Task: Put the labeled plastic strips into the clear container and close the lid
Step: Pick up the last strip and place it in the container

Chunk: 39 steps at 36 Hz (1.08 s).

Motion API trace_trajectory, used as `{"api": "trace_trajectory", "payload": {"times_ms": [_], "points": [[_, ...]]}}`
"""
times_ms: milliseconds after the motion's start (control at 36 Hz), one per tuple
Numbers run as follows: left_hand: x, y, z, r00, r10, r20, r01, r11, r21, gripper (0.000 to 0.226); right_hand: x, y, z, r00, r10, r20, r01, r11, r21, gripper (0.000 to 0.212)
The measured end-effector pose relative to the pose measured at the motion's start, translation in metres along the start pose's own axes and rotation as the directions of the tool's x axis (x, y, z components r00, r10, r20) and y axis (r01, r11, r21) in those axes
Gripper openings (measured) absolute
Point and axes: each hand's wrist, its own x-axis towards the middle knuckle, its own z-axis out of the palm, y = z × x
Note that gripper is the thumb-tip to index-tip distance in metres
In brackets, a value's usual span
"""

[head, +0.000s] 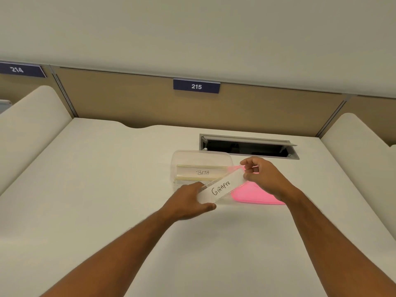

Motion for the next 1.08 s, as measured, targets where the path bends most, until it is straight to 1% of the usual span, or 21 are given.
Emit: {"api": "trace_trajectory", "payload": {"times_ms": [56,111,222,278,333,444,556,639,694,750,833,861,1028,1083], "points": [[0.004,-0.001,-0.007,0.999,0.037,-0.003,-0.037,0.997,0.065,0.062,0.001,-0.004,0.0,0.998,-0.063,0.029,0.066,0.99,-0.122,0.04],[0.009,-0.002,-0.016,0.996,0.086,-0.002,-0.085,0.987,0.139,0.064,0.001,-0.011,0.0,0.989,-0.109,0.097,0.131,0.959,-0.252,0.048],[0.02,0.001,-0.033,0.983,0.184,0.005,-0.179,0.95,0.256,0.065,0.004,-0.024,0.002,0.966,-0.089,0.243,0.197,0.861,-0.469,0.058],[0.026,0.003,-0.042,0.976,0.217,-0.01,-0.204,0.934,0.292,0.066,0.006,-0.03,0.004,0.955,-0.08,0.287,0.233,0.8,-0.552,0.058],[0.032,0.005,-0.051,0.967,0.253,-0.017,-0.233,0.915,0.33,0.067,0.01,-0.035,0.004,0.95,-0.086,0.3,0.258,0.755,-0.602,0.053],[0.044,0.007,-0.066,0.959,0.282,-0.001,-0.263,0.896,0.357,0.061,0.021,-0.042,0.003,0.949,-0.102,0.299,0.281,0.705,-0.651,0.043],[0.057,0.005,-0.077,0.956,0.291,0.026,-0.28,0.886,0.369,0.061,0.036,-0.045,0.004,0.941,-0.149,0.303,0.324,0.652,-0.686,0.036],[0.07,0.002,-0.085,0.955,0.292,0.05,-0.287,0.87,0.402,0.062,0.048,-0.046,0.006,0.941,-0.18,0.286,0.333,0.627,-0.704,0.049],[0.08,-0.002,-0.09,0.958,0.279,0.067,-0.28,0.855,0.437,0.065,0.056,-0.047,0.007,0.945,-0.204,0.257,0.327,0.631,-0.703,0.053],[0.09,-0.006,-0.094,0.962,0.26,0.085,-0.27,0.85,0.452,0.066,0.064,-0.047,0.009,0.945,-0.224,0.24,0.328,0.641,-0.694,0.048],[0.104,-0.012,-0.098,0.968,0.222,0.116,-0.251,0.856,0.451,0.064,0.076,-0.047,0.014,0.941,-0.246,0.232,0.337,0.643,-0.688,0.029],[0.108,-0.015,-0.099,0.971,0.206,0.125,-0.24,0.858,0.454,0.064,0.079,-0.047,0.016,0.941,-0.247,0.233,0.338,0.641,-0.689,0.026],[0.127,-0.029,-0.094,0.976,0.127,0.179,-0.196,0.872,0.449,0.057,0.099,-0.043,0.027,0.942,-0.202,0.266,0.333,0.641,-0.691,0.016],[0.13,-0.034,-0.089,0.976,0.119,0.182,-0.191,0.87,0.455,0.056,0.106,-0.038,0.032,0.943,-0.189,0.274,0.33,0.64,-0.694,0.017]]}}
